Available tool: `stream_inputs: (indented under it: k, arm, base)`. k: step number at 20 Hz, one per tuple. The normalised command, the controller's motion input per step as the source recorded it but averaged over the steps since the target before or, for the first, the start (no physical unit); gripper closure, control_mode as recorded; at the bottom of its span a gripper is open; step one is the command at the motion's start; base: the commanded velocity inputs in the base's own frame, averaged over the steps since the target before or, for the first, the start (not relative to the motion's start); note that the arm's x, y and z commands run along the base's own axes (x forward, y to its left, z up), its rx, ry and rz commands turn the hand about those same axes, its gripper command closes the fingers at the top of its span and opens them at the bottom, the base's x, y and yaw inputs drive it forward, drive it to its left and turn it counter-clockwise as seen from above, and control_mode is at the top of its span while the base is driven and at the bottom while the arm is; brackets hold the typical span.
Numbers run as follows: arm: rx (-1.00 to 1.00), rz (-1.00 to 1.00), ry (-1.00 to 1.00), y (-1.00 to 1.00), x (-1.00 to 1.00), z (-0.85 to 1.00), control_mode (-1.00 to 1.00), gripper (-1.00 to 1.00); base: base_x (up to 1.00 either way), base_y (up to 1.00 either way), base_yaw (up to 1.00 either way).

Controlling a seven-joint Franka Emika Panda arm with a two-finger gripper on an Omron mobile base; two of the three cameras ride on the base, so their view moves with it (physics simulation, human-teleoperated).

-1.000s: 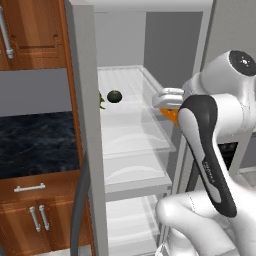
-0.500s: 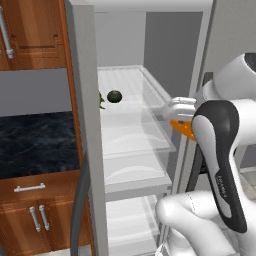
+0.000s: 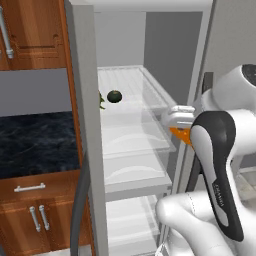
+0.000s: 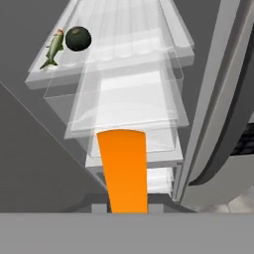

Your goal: Take the cheese, fish, and squash from the fridge and place them on the plate on the dining counter to create an appetizer plate.

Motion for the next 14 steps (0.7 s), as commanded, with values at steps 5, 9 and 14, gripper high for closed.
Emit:
stream_inputs:
  k: [5,9,14]
  arm:
    - [0.0,0.0,0.0,0.0,0.0,0.0,1.0,1.0]
    - [0.0,0.0,0.0,0.0,0.0,0.0,1.0,1.0]
    - [0.0,0.0,0.0,0.0,0.0,0.0,1.0,1.0]
  base:
    - [-0.82,0.0,-0.01]
    - [-1.0,0.0,-0.07]
    - [-0.4,-0.12,-0.31]
